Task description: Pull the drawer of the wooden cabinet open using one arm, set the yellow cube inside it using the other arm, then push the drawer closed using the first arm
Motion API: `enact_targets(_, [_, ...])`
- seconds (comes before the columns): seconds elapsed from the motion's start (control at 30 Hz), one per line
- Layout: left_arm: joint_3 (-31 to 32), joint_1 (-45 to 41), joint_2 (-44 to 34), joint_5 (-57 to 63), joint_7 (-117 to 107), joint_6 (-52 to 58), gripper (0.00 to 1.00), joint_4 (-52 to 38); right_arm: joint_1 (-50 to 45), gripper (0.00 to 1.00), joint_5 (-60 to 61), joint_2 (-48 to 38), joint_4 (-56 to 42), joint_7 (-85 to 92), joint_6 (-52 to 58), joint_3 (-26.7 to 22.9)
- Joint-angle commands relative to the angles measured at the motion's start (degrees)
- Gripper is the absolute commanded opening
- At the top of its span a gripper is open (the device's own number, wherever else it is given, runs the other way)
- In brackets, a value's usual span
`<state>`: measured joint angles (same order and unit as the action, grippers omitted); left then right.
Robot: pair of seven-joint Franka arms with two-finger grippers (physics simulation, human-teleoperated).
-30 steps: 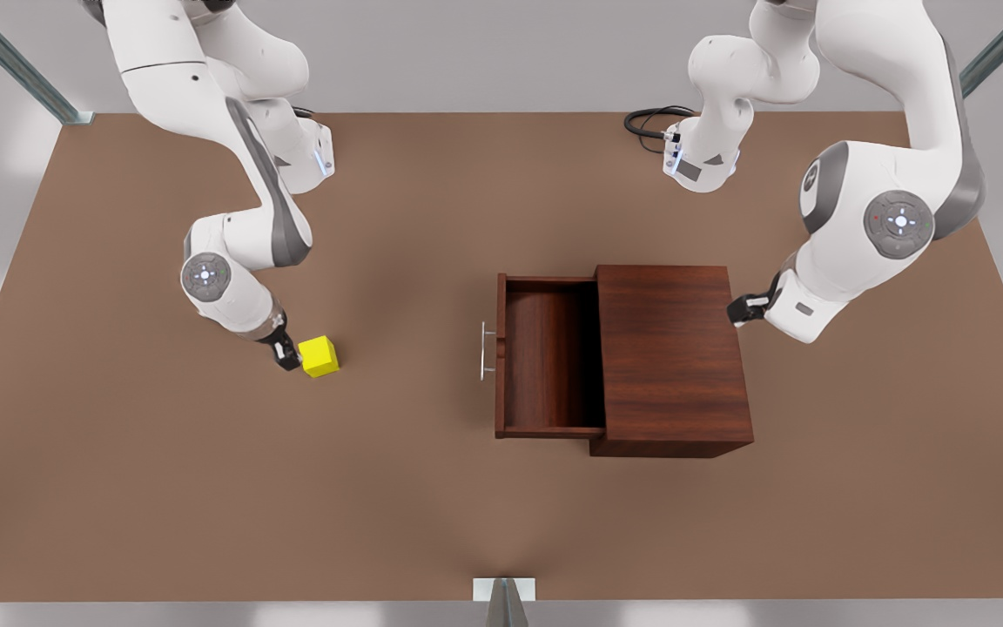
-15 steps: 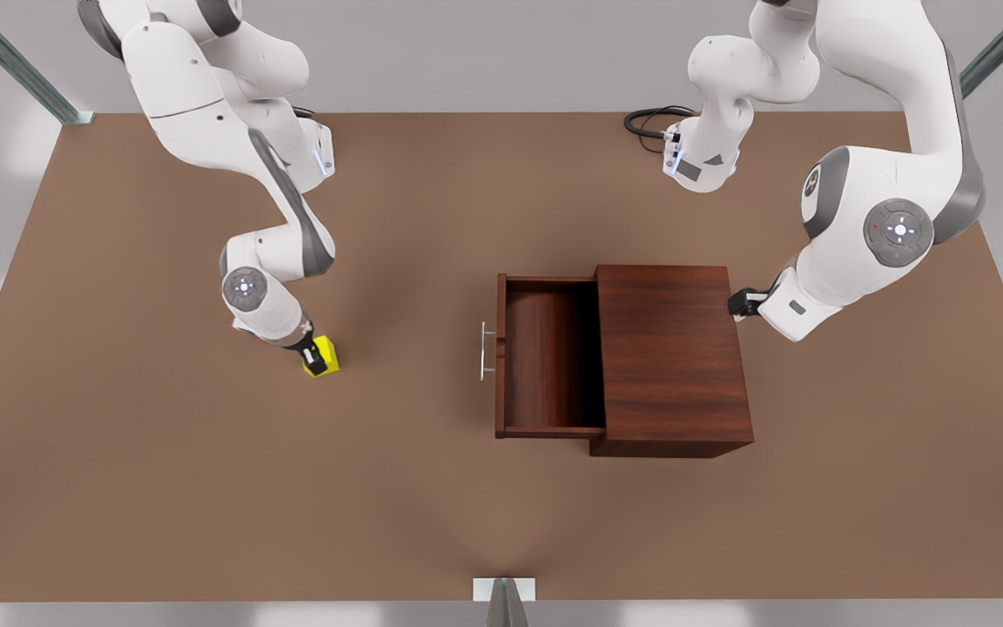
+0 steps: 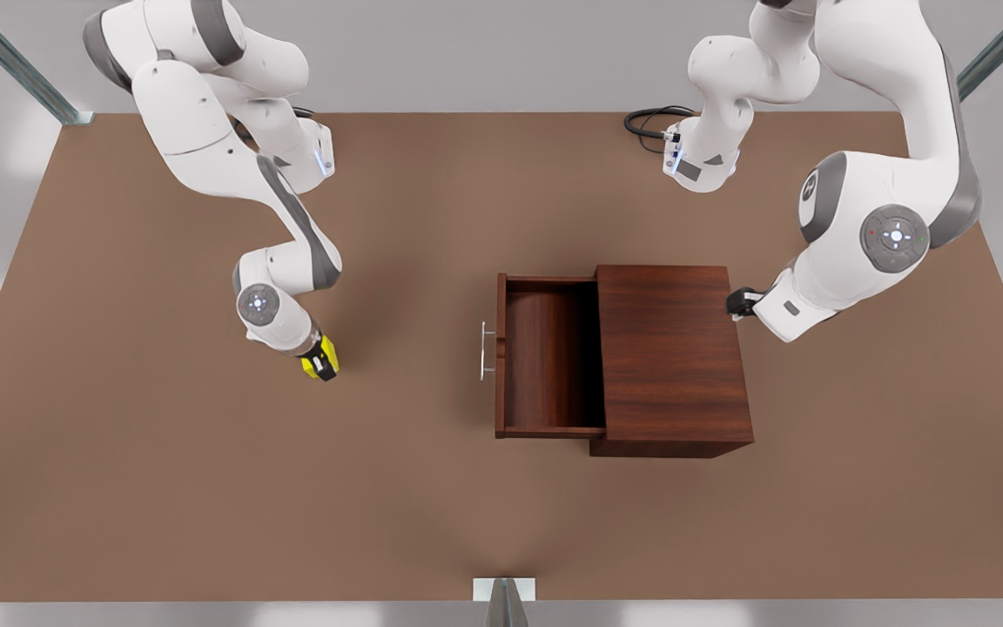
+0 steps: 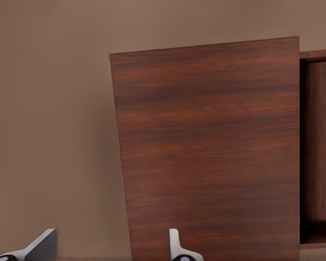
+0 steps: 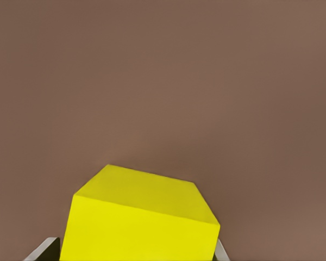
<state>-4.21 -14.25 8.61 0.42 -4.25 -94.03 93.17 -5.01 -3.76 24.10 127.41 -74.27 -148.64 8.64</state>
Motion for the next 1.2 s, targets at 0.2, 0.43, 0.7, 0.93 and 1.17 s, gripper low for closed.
enact_targets(0.2, [-0.01,0.1,-0.08,0.02,3.37,-0.45,1.0,0.08,2.02,1.0,-3.18,1.56,-0.93,-0.78,-2.35,-0.55])
enact_targets(0.43, [-0.01,0.01,-0.26,0.11,3.37,-0.1,1.0,0.08,2.03,0.76,-3.18,1.56,-0.41,-0.87,-2.27,-0.46])
enact_targets(0.7, [-0.01,0.01,-0.26,0.11,3.28,-0.19,1.0,0.08,1.94,0.61,-3.18,-0.55,-0.41,-0.78,-0.68,-0.38])
enact_targets(0.93, [-0.01,0.01,-0.52,0.11,3.02,-0.01,1.0,0.08,1.67,0.59,-2.48,-7.4,-2.87,-1.13,11.18,0.77])
enact_targets(1.17, [-0.01,-0.08,-0.34,0.11,2.93,-0.19,1.0,0.08,1.59,0.59,1.82,-10.92,-14.99,-4.21,29.63,5.07])
